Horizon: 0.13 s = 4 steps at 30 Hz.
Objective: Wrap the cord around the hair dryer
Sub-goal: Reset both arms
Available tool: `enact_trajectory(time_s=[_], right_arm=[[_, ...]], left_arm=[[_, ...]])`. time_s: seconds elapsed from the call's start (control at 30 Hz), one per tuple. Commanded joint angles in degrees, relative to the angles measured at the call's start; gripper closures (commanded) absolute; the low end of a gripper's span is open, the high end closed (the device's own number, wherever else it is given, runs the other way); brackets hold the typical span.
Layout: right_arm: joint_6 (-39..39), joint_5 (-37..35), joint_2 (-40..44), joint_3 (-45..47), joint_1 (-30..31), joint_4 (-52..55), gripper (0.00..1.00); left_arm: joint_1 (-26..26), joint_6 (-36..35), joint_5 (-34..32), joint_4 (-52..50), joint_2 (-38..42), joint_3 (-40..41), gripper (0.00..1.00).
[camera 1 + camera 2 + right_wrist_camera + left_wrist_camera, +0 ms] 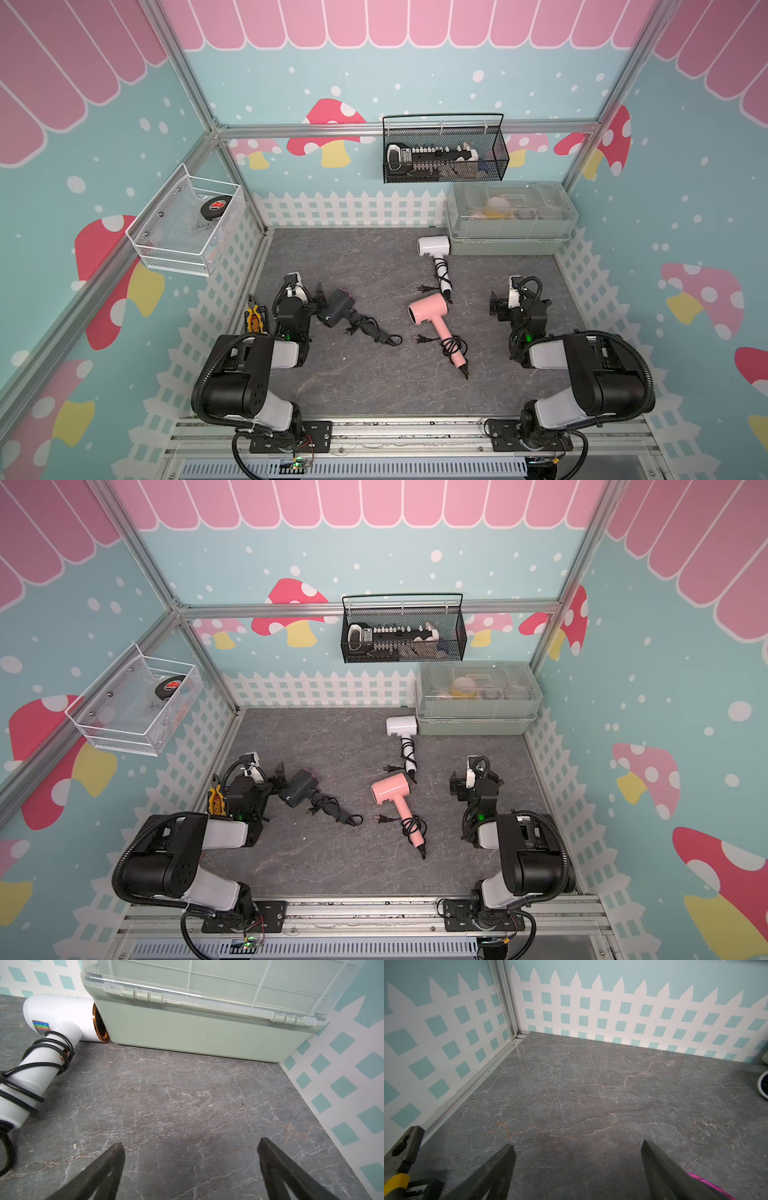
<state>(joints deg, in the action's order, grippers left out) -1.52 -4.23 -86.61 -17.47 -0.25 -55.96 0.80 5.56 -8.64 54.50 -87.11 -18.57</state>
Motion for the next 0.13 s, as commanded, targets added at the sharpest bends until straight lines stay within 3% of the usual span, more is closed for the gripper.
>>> enact_trajectory(time_s=[0.0,0.1], right_arm=[[0.7,-0.8,-0.6,-2.4,0.8,2.2,0.01],[0.8,-0.7,-0.2,-1.7,0.9,1.4,0.01]], left_arm=[[0.2,-1.1,-1.7,1.7,-0.2,-0.4,0.05],[0.2,-1.1,-1.9,1.5,-0.1,-0.4,0.04]])
